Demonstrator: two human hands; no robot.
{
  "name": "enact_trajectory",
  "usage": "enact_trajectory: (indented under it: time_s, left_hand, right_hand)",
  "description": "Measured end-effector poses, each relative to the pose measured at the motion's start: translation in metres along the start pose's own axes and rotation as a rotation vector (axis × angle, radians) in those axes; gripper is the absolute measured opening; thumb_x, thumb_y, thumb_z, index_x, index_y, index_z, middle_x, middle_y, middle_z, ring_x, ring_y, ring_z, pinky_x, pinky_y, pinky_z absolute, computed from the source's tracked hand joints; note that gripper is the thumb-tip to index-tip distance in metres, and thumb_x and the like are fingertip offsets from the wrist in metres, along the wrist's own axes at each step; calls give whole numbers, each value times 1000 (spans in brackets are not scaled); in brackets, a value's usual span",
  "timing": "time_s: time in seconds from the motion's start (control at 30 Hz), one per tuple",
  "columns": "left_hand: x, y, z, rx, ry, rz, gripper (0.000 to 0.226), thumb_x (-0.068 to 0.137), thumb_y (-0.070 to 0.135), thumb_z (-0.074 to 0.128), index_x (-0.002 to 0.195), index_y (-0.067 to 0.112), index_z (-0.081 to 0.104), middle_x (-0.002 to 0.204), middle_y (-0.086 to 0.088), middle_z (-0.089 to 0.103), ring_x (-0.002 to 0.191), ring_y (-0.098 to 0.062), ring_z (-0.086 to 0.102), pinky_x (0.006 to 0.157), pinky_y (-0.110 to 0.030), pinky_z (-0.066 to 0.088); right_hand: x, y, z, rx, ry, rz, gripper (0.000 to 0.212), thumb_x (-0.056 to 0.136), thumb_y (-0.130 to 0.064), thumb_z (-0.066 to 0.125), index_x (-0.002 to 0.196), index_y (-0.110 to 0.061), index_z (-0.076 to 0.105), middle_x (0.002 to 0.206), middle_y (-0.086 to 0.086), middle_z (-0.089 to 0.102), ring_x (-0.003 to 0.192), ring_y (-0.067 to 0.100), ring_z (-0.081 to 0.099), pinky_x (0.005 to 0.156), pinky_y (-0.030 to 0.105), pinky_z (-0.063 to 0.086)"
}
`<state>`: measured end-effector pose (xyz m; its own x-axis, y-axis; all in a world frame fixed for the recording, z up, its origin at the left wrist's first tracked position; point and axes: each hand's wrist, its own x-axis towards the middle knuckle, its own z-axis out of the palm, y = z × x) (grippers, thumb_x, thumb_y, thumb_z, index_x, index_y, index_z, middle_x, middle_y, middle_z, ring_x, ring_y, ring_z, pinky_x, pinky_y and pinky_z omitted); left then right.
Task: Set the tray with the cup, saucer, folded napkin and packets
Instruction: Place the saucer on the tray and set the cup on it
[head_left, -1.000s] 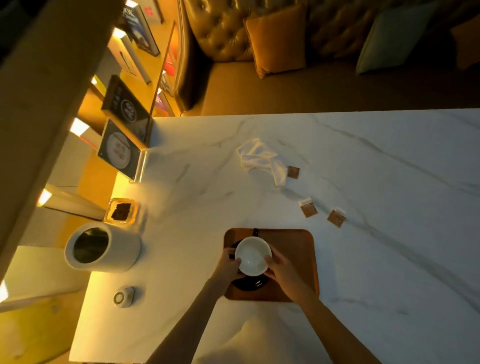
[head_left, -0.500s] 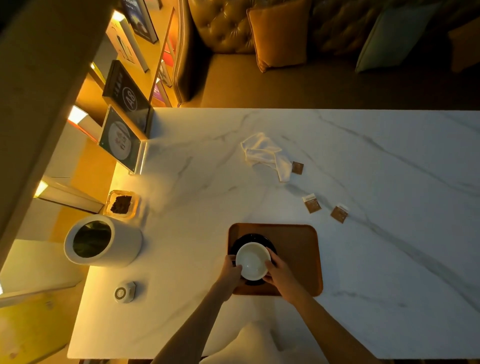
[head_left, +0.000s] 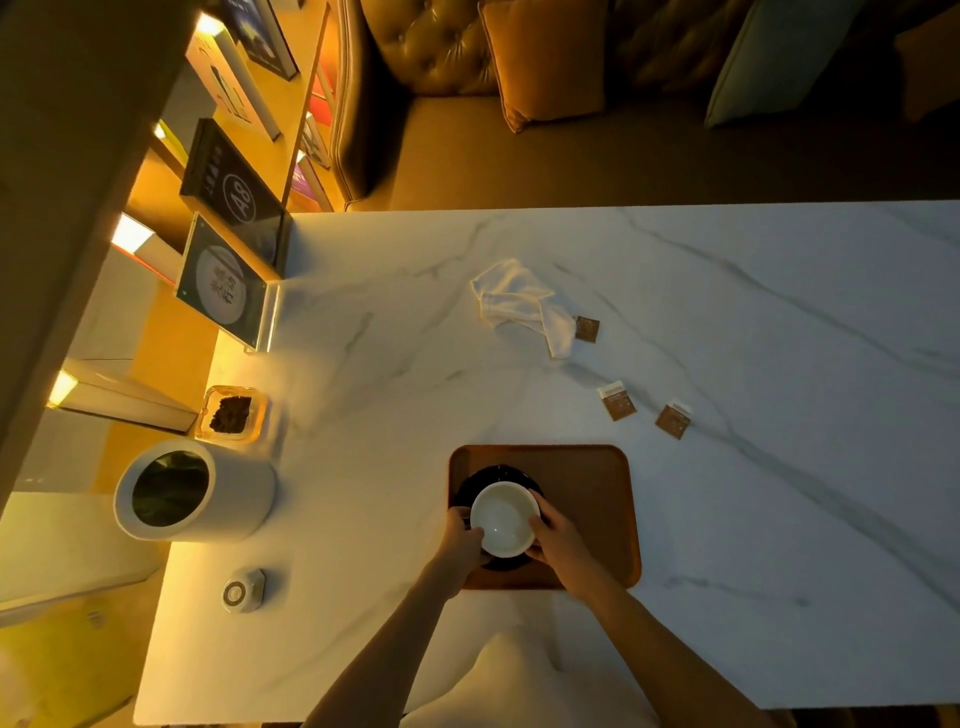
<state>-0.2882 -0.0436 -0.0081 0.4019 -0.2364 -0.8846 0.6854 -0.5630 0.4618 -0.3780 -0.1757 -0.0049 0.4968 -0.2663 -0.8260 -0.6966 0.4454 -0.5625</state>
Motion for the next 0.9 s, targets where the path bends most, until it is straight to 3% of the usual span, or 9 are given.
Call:
enact_trajectory:
  time_s: [0.13,0.37,0.47,0.9]
  left_hand:
    - [-2,2,2,-19,-14,12,54,93,1,49,140,19,30,138,-12,36,123,-34,43,82,-42,59]
    - [-4,1,4,-5,-25,58,57,92,0,50,142,21,32,135,-8,38,123,-30,42,92,-47,57]
    - [-5,-1,2,1,-9,64,55,93,-1,47,142,19,33,133,-8,40,116,-26,43,86,-43,59]
    - [-5,-1,-1,3,-17,64,55,93,-2,44,143,18,32,135,-10,38,117,-28,42,81,-39,59]
  right_hand:
    - [-1,2,0,6,3,-3,48,99,-19,48,144,-26,38,137,8,46,125,29,47,85,34,56]
    - [-1,0,0,-26,15,1,48,98,-19,49,145,-24,37,139,12,44,127,32,46,99,46,51]
    - [-3,1,1,-42,0,0,49,99,-19,48,146,-24,35,140,12,43,128,33,45,100,47,50]
    - [-6,3,4,-122,-5,-68,48,101,-24,43,148,-22,32,143,10,43,132,28,41,109,43,40]
